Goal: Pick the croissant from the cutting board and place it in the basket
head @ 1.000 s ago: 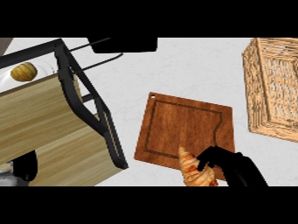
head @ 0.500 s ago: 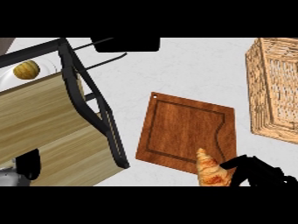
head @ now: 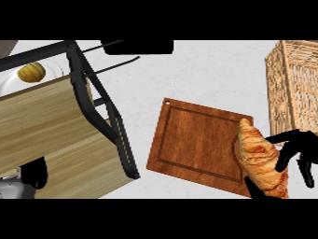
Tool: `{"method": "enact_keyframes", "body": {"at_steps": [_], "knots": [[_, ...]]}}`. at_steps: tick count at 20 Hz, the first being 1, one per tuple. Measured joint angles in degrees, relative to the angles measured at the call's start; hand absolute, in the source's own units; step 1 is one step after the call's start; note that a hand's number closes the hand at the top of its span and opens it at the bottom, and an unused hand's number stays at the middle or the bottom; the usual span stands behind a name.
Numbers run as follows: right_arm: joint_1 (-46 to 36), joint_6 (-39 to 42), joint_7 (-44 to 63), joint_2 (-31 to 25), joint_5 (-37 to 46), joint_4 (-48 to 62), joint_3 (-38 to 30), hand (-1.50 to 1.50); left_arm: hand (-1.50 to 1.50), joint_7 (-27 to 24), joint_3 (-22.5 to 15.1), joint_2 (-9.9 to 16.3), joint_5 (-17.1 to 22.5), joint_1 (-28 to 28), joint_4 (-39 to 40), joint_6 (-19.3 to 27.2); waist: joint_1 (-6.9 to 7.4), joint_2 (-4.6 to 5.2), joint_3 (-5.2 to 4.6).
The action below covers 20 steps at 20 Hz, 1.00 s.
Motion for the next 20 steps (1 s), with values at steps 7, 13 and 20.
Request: {"method": "enact_keyframes", "body": {"at_steps": [7,13,20], "knots": [[-18.9,2.7,9.9,-2.6,-2.8,3.4,-12.7,1.50,0.00,0.4,-0.1,-0.5,-0.6,-0.7,0.4,-0.2,0.55,0.01,0.06],[-32.1,-0.7,11.7,-7.9,-7.2,13.0,-23.5,1.50,0.00,-0.2,0.1,-0.7,-0.3,-0.8,0.7,-1.2,0.84,0.08,0.15],[-37.7,-5.5,5.6,-15.9,-10.2,28.2,-32.3,1.50,0.00,0.6,0.4,-1.1,-0.4,-1.0,0.5,-1.5,0.92,0.14,0.13]]}}
